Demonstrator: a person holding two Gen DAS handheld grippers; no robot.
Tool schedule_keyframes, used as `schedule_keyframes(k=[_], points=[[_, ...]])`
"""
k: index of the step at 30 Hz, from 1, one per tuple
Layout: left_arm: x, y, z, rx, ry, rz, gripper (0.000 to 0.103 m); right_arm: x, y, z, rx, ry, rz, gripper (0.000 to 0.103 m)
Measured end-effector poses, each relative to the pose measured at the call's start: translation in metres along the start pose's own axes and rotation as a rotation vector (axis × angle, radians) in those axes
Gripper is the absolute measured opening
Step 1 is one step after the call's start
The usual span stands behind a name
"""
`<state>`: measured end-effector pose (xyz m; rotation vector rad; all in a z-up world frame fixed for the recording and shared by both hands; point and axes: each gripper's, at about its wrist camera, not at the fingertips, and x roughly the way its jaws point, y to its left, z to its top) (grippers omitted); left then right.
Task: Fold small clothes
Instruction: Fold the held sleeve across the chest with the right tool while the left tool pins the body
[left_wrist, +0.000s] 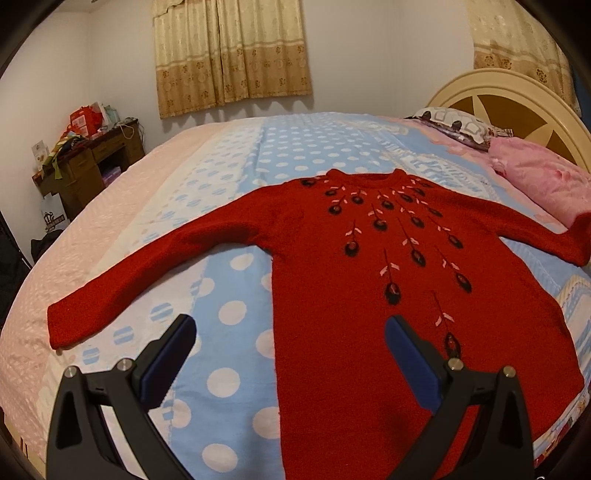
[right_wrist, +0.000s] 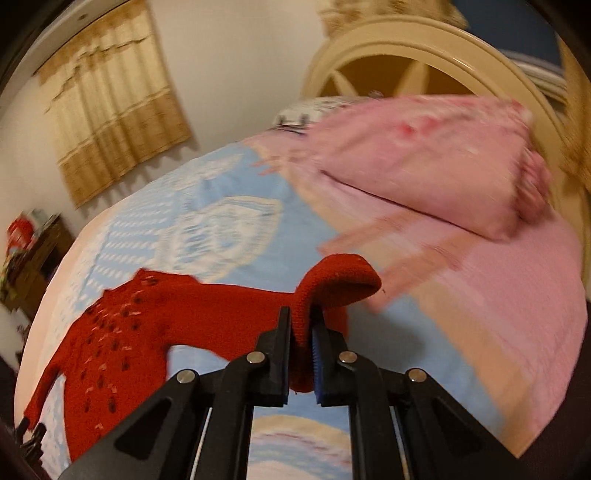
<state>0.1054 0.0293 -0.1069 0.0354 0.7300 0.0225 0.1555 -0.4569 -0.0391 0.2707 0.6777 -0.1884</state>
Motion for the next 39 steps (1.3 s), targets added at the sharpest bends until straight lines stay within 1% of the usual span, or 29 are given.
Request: schedule_keyframes(k=[6,8,12,13,17,21,24,26,28,29,30,32,33,35,39], points=[[0.002,0.010,-0.002,-0.022,-0.002,-0.002,0.103,-0.001,0.079,0.006,-0.135,-0.005,0.103,0.008],[0.002,0.015,-0.003,-0.033,0.000,-0.009,0.103,0.001,0.112,0.006,-0.187,-0.001,0.147,0.008],[0.003,0.023,-0.003,-0.045,0.001,-0.025,0.103,0.011,0.177,-0.006,-0.284,0.017,0.217,0.008],[0.003,0.024,-0.003,-0.046,0.000,-0.029,0.103,0.014,0.188,-0.010,-0.298,0.027,0.233,0.008],[0.005,0.029,-0.003,-0.049,0.006,-0.043,0.103,0.039,0.246,-0.039,-0.378,0.084,0.293,0.008],[0.008,0.033,-0.001,-0.048,0.016,-0.055,0.103,0.066,0.287,-0.075,-0.432,0.163,0.338,0.008],[0.012,0.035,0.001,-0.043,0.022,-0.065,0.103,0.088,0.310,-0.105,-0.481,0.230,0.366,0.009],[0.015,0.036,0.004,-0.037,0.032,-0.076,0.103,0.100,0.319,-0.121,-0.498,0.282,0.389,0.009],[0.019,0.033,0.009,-0.024,0.036,-0.094,0.103,0.110,0.320,-0.130,-0.494,0.323,0.406,0.009],[0.021,0.032,0.011,-0.017,0.041,-0.098,0.103,0.114,0.318,-0.133,-0.486,0.341,0.412,0.014],[0.023,0.030,0.014,-0.007,0.045,-0.103,0.103,0.113,0.313,-0.134,-0.478,0.345,0.420,0.020],[0.027,0.024,0.019,0.012,0.052,-0.125,0.103,0.105,0.295,-0.132,-0.442,0.332,0.446,0.076],[0.030,0.019,0.022,0.020,0.062,-0.131,0.103,0.100,0.286,-0.131,-0.427,0.323,0.453,0.079],[0.034,0.011,0.025,0.038,0.072,-0.148,0.103,0.089,0.261,-0.127,-0.401,0.304,0.453,0.079],[0.044,-0.016,0.032,0.076,0.092,-0.211,0.103,0.071,0.213,-0.121,-0.359,0.240,0.359,0.079]])
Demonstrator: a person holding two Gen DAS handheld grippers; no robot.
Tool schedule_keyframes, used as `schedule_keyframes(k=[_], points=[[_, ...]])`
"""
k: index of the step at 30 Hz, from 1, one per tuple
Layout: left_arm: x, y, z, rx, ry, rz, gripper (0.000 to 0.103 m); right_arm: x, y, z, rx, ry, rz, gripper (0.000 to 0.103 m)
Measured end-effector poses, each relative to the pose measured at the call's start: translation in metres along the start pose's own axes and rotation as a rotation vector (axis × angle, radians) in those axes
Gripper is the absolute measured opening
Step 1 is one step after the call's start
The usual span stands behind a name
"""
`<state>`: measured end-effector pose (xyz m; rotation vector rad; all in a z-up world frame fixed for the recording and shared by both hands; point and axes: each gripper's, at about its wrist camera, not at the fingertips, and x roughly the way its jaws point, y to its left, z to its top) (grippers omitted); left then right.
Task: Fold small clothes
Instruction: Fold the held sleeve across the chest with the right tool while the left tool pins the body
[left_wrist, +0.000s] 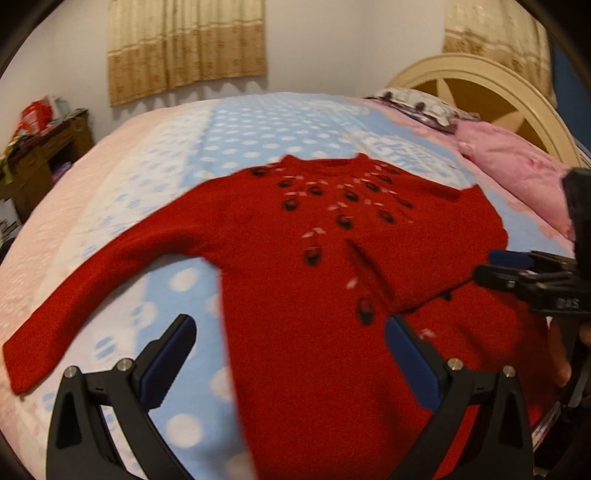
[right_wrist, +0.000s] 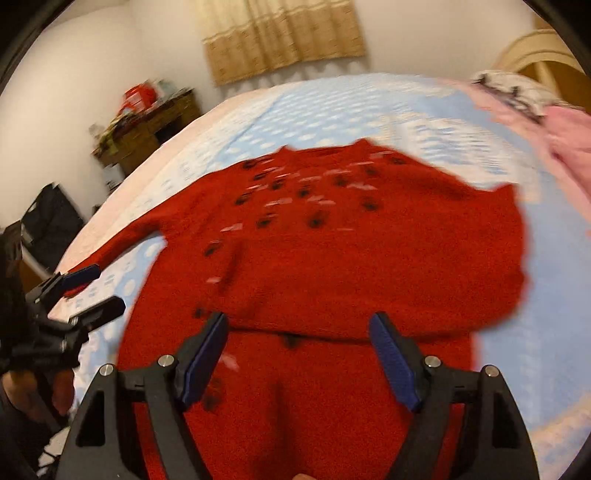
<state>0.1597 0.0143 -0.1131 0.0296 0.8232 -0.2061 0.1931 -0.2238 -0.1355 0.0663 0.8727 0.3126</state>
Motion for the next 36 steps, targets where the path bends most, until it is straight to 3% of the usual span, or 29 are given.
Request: schedule_keyframes(k=[6,12,14,15,16,17,24,30,36], points=[[0.040,-0.037,0.023,0.045,0.067,-0.094,0.087,-0.034,-0.045,-0.025,0.068,-0.077,-0.119,0.079],[0.085,-0.061,0.035,0.075,0.174,-0.105,0.070,-0.034,-0.053,-0.044,0.087,-0.101,-0.108,0.079],[0.098,-0.062,0.035,0.077,0.212,-0.113,0.054,-0.031,-0.054,-0.048,0.091,-0.110,-0.098,0.079],[0.100,-0.061,0.036,0.066,0.206,-0.132,0.053,-0.031,-0.056,-0.052,0.094,-0.112,-0.095,0.079],[0.098,-0.059,0.037,0.056,0.186,-0.146,0.036,-0.030,-0.056,-0.052,0.098,-0.115,-0.095,0.079],[0.096,-0.058,0.037,0.048,0.170,-0.152,0.011,-0.031,-0.060,-0.053,0.109,-0.123,-0.091,0.079],[0.071,-0.036,0.052,0.016,0.111,-0.178,0.008,-0.038,-0.069,-0.057,0.156,-0.182,-0.057,0.079],[0.042,-0.005,0.078,0.000,0.012,-0.113,0.008,-0.033,-0.066,-0.056,0.145,-0.167,-0.061,0.079],[0.037,0.036,0.086,-0.066,-0.002,-0.063,0.008,-0.031,-0.068,-0.058,0.155,-0.149,-0.059,0.079]])
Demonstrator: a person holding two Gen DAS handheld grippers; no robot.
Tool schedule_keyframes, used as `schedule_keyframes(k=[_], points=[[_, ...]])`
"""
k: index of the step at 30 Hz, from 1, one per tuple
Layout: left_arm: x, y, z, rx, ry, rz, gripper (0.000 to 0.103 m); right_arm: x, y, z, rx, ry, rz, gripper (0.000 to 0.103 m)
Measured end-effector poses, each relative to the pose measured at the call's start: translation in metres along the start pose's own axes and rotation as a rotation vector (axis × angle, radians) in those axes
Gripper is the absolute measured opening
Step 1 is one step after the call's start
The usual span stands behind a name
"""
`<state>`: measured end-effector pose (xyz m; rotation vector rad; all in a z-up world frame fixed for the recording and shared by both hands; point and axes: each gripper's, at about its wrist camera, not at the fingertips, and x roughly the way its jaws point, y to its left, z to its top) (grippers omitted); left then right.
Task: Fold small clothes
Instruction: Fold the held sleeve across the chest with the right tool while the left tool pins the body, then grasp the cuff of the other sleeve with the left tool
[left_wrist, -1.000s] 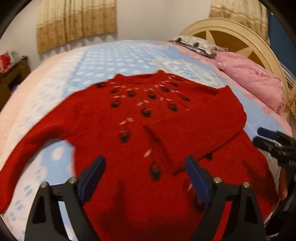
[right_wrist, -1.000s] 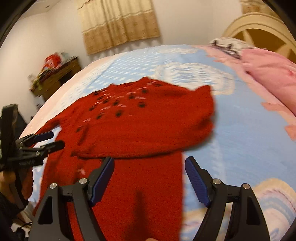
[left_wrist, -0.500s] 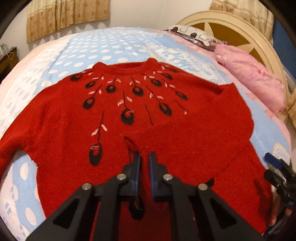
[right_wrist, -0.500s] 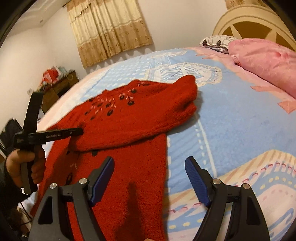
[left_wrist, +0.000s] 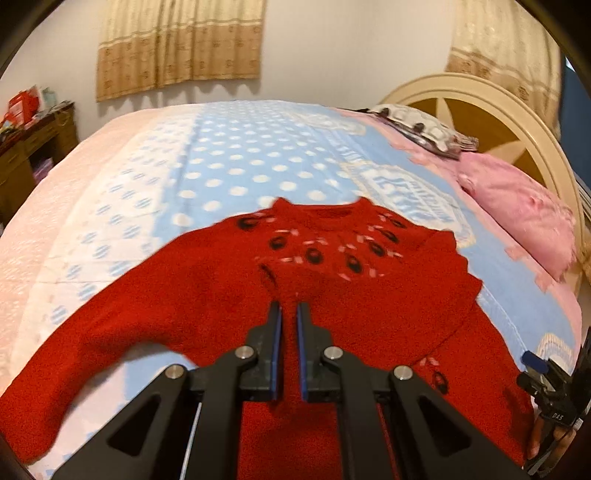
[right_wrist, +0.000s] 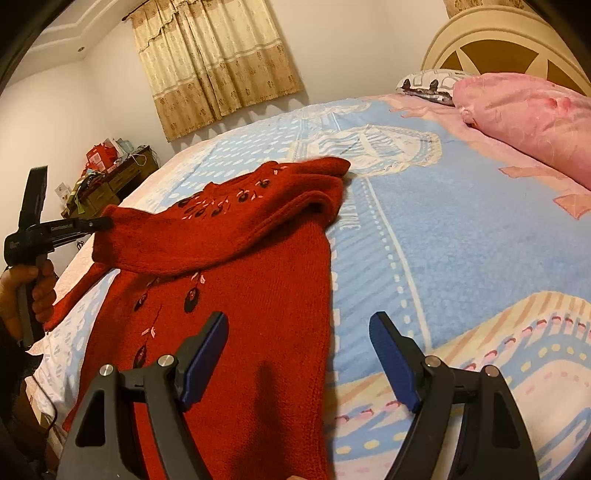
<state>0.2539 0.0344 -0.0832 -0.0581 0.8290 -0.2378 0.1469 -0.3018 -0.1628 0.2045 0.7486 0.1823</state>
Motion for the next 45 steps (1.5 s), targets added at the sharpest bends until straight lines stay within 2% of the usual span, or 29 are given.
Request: schedule_keyframes(k=[10,19,22,25,28,31,34,37,39,41,43,44,45], points=[[0.027,0.050,-0.020,-0.111,0.060,0.044,0.008,0.007,-0.003,0.001,0.003,0.026,-0.003,0.079],[0.046,0.064,-0.032,-0.134,0.086,0.078,0.008,0.008,-0.002,-0.001,0.000,0.037,-0.006,0.079],[0.056,0.064,-0.036,-0.115,0.107,0.119,0.008,0.007,-0.001,-0.002,-0.001,0.036,-0.006,0.079],[0.058,0.067,-0.038,-0.127,0.096,0.115,0.008,0.006,0.001,0.000,-0.022,0.056,-0.021,0.079],[0.054,0.069,-0.037,-0.127,0.085,0.104,0.008,-0.002,0.013,0.013,-0.103,0.078,-0.035,0.079],[0.054,0.072,-0.034,-0.125,0.083,0.098,0.008,-0.005,0.022,0.042,-0.161,0.076,-0.027,0.079],[0.059,0.071,-0.037,-0.123,0.088,0.108,0.010,0.009,0.031,0.077,-0.178,0.036,-0.018,0.079],[0.059,0.063,-0.042,-0.095,0.068,0.143,0.012,0.042,0.039,0.104,-0.158,0.061,0.085,0.079],[0.058,0.060,-0.044,-0.079,0.056,0.158,0.012,0.074,0.043,0.116,-0.158,0.102,0.075,0.079],[0.056,0.063,-0.044,-0.081,0.047,0.158,0.012,0.103,0.043,0.118,-0.150,0.154,0.044,0.079],[0.055,0.067,-0.045,-0.097,0.041,0.140,0.012,0.140,0.042,0.106,-0.158,0.318,0.020,0.079],[0.055,0.069,-0.046,-0.098,0.040,0.137,0.012,0.145,0.042,0.100,-0.171,0.339,-0.002,0.079],[0.055,0.070,-0.047,-0.095,0.038,0.136,0.012,0.141,0.047,0.093,-0.226,0.298,-0.020,0.079]])
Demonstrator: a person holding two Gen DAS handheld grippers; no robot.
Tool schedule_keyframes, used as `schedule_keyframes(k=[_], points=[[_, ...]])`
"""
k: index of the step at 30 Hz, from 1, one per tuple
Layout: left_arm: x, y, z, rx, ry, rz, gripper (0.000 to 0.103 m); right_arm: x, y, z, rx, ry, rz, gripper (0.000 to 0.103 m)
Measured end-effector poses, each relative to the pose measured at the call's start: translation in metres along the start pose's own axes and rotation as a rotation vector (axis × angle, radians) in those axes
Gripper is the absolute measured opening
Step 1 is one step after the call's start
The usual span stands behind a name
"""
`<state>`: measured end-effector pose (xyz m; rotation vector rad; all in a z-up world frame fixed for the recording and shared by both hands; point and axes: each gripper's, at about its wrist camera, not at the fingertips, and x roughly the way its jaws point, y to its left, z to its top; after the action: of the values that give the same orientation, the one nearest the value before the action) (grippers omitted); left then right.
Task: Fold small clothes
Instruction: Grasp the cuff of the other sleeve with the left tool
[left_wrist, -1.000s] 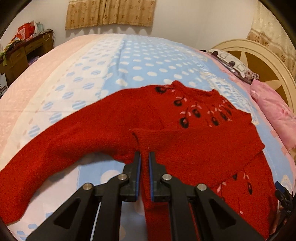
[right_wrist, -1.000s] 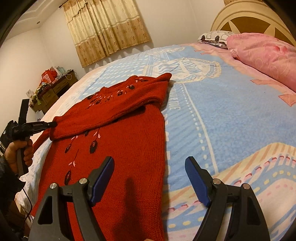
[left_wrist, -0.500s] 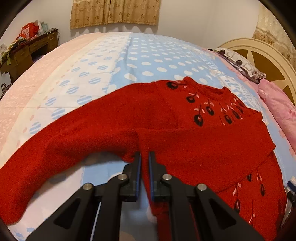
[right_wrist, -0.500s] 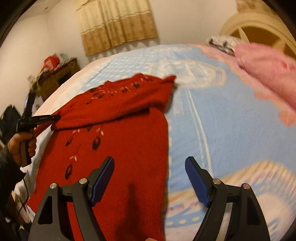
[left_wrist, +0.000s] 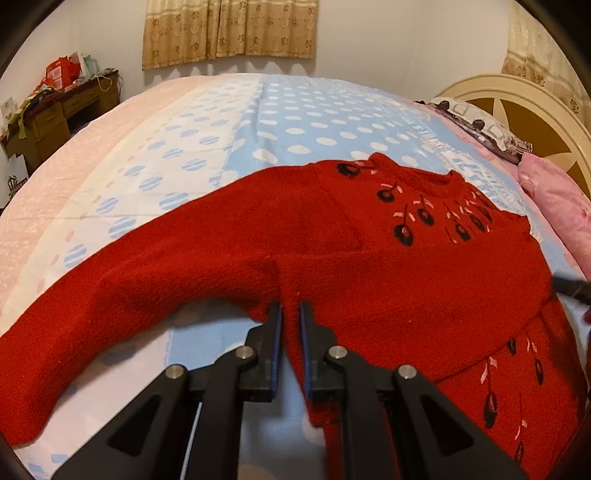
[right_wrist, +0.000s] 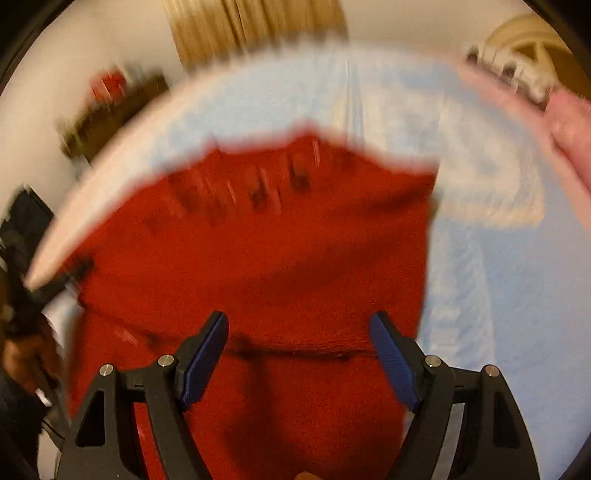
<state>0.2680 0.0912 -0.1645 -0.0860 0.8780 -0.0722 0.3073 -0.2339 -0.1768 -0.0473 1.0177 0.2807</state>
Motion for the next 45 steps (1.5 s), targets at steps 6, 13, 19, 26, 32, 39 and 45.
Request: schedule_keyframes(k=[6,13,19,26,32,39,45], points=[[-0.008,-0.005,-0.010,0.032,-0.029,0.030,0.016,-0.018,0.013,-0.030,-0.063,0.026,-0.008,0.079],[-0.013,-0.002,-0.020,0.019,-0.050,0.075,0.040,-0.036,0.002,-0.046,0.050,0.007,0.003,0.079],[-0.024,0.014,-0.026,-0.042,-0.047,0.052,0.051,-0.073,0.031,-0.080,0.035,-0.033,0.043,0.079],[-0.038,0.025,-0.042,-0.045,-0.031,0.062,0.055,-0.075,0.065,-0.120,-0.047,-0.006,0.055,0.079],[-0.070,0.045,-0.059,-0.048,-0.061,0.098,0.063,-0.089,0.070,-0.142,-0.072,-0.044,0.017,0.079],[-0.109,0.100,-0.073,-0.112,-0.106,0.259,0.065,-0.101,0.085,-0.148,-0.116,-0.112,0.004,0.079],[-0.132,0.168,-0.085,-0.255,-0.116,0.412,0.065,-0.104,0.108,-0.154,-0.195,-0.141,0.006,0.079]])
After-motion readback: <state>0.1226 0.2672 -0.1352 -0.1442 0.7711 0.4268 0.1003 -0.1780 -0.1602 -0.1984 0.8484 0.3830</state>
